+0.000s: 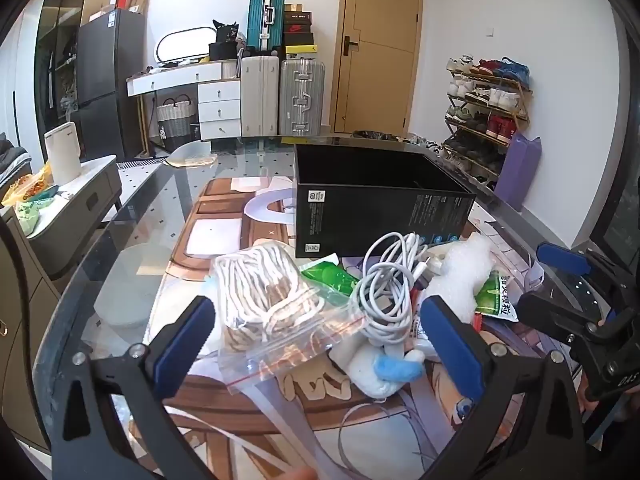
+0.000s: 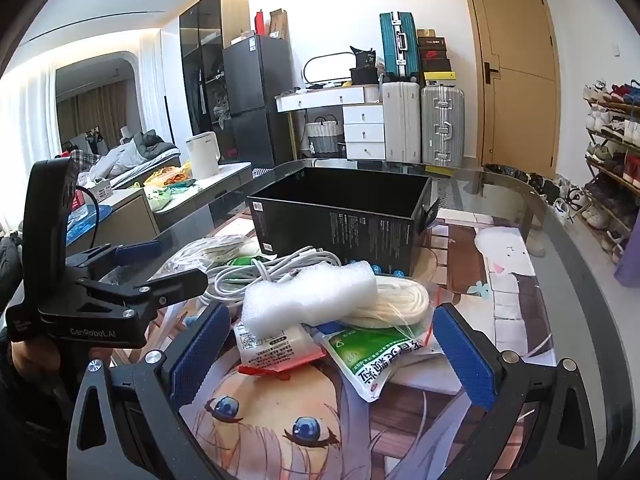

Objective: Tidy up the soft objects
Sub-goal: 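Move the left gripper toward the zip bag of white cables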

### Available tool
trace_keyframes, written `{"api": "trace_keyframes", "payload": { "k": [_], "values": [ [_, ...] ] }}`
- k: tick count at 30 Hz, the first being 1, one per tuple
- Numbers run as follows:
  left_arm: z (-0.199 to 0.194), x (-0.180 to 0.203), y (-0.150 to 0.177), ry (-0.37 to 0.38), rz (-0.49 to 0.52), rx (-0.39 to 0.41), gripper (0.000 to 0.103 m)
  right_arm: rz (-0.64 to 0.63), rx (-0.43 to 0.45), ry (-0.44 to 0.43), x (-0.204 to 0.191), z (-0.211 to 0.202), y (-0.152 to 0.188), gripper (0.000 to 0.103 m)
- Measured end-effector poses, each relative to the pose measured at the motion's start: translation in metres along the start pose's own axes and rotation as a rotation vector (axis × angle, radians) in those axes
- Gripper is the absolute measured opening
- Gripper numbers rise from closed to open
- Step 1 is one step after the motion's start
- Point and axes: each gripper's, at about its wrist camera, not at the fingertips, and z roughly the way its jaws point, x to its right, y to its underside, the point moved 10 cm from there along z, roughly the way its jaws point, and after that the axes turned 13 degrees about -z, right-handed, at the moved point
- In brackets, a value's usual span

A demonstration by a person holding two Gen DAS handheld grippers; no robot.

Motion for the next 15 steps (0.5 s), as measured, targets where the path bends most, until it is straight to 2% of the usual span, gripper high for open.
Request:
{"api": "trace_keyframes", "payload": {
  "k": [15],
  "values": [
    [0.003, 0.001, 0.002, 0.012, -0.016, -0.010, 0.103, 0.004, -0.030, 0.008, 0.005, 0.000, 0.008, 0.103]
  ]
}}
